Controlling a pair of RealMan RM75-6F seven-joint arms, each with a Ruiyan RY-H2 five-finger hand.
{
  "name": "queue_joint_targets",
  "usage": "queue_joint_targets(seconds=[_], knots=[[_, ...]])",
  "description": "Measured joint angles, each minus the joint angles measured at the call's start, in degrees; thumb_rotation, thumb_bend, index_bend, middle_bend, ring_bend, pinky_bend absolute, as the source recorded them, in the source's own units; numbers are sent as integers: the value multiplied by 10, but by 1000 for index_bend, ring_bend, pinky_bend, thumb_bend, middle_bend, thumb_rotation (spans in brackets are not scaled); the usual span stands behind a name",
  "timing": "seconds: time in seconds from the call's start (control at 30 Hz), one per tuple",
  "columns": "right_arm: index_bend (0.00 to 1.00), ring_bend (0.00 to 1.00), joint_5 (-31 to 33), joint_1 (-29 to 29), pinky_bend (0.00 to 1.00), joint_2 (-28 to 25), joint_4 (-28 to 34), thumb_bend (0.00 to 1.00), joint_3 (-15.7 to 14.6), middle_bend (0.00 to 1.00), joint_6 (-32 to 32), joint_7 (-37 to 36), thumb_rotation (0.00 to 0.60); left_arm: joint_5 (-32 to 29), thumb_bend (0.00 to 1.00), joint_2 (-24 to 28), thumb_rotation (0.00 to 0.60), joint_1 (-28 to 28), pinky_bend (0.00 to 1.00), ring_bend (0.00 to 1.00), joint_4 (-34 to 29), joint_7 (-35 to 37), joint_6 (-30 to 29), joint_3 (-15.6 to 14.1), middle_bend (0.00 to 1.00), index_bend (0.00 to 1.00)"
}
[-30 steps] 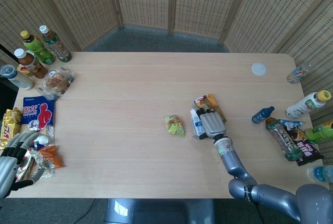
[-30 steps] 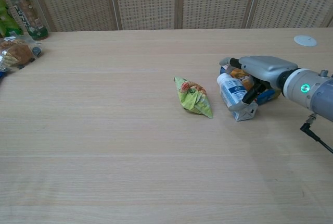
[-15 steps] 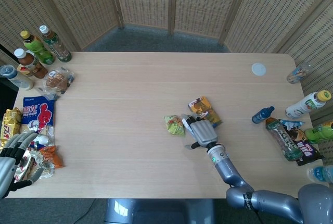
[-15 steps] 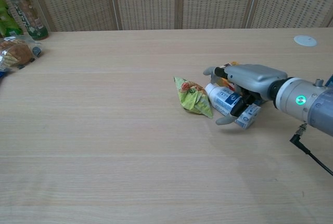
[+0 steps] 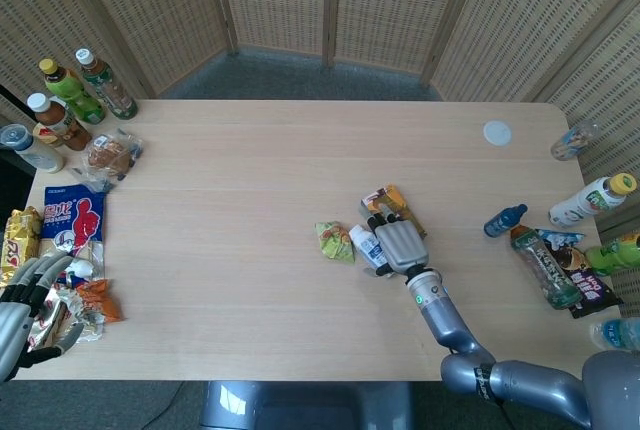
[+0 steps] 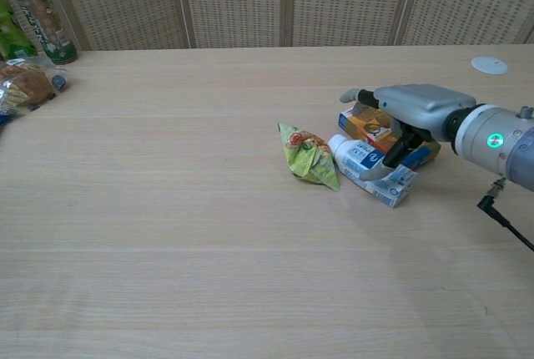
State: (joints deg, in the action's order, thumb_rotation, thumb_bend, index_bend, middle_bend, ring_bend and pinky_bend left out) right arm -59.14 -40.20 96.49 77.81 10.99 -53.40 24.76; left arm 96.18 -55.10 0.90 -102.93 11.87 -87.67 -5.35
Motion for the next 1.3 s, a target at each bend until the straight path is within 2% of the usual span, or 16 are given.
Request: queue_joint_targets(seconds=[0.17,0.37,0.53,0.83,1.17,1.3], knots=[[0,70,7,-3,327,24,-37,0,-4,196,11,-16,507,-1,346,2,600,-2,0,0,0,1,-3,0,63,54],[0,84,6,8,328,42,-43,0,-15,206,-6,-21,537,1,348,2,600,0,0,0,-2,-2,0,1,63,54],[0,94,3,17,335,46,-34,0,-21,211,-22,-13,582,2,346,2,600,2,0,0,-5,-4,1,1,63,54],[0,95,9,32,336,46,18,0,-28,212,-58,28,588,1,345,-1,600,5,0,0,-3,-3,6,2,63,54],[0,95,29,15,336,40,-18,0,-12,206,-4,10,588,0,347,1,600,0,0,0,0,0,0,0,62,53],[0,82,31,5,336,36,-42,0,-4,203,18,-6,556,1,347,2,600,-1,0,0,-1,-1,-4,1,61,51]])
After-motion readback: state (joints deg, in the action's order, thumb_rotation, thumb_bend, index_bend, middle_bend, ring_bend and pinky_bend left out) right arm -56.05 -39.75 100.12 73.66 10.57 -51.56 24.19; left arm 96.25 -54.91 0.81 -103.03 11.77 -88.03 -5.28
